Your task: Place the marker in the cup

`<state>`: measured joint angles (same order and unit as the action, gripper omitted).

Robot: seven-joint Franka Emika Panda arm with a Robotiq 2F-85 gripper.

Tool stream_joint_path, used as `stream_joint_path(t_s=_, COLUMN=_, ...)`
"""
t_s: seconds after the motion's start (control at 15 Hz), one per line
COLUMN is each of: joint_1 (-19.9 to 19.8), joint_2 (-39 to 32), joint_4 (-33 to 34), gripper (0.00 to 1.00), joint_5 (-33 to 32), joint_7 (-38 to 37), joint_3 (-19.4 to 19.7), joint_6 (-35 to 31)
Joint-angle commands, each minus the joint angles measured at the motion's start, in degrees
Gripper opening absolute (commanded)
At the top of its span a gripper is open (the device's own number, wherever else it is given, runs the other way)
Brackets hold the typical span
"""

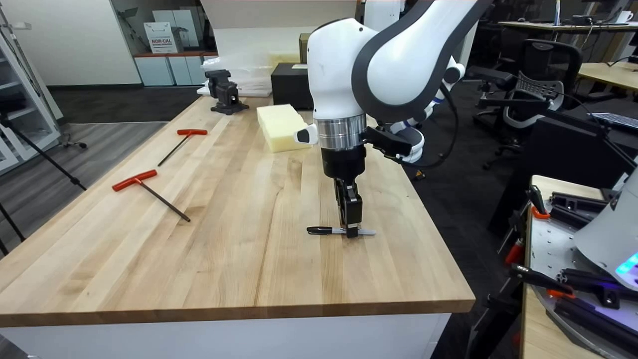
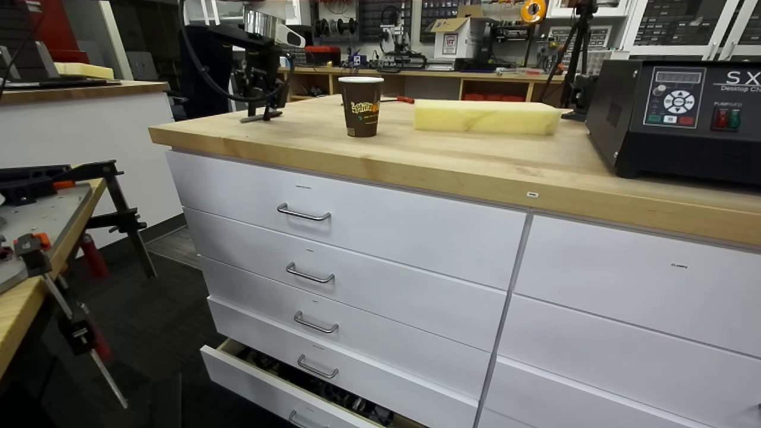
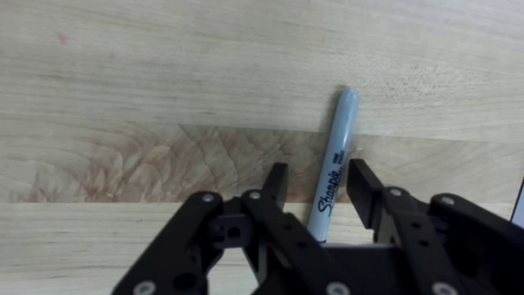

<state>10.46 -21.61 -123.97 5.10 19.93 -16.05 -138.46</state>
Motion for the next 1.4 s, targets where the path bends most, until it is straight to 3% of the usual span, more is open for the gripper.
stream_joint_path(t_s=0.0, joint_1=-0.2, joint_2=1.9, joint_4=-3.0, gripper=0.13, joint_5=0.1, joint_7=-0.7, joint_3=-0.5, joint_6=-1.3)
stream_joint_path(t_s=0.13, joint_1=-0.1, joint_2=2.3, joint_4=-3.8, gripper=0.02, joint_5=0.2, joint_7=-0.7, joint_3=-0.6, joint_6=-1.5)
stream_joint_path(t_s=0.67, joint_1=0.1, joint_2=4.7, joint_4=-2.5, gripper=0.06, joint_5=-2.1, joint_7=-0.8, joint_3=-0.2, joint_6=6.0)
stream_joint_path(t_s=1.33, joint_1=-0.3, joint_2=8.1, joint_4=1.7, gripper=0.06, joint_5=-12.3, joint_7=-1.4, joint_3=4.7, joint_6=9.8)
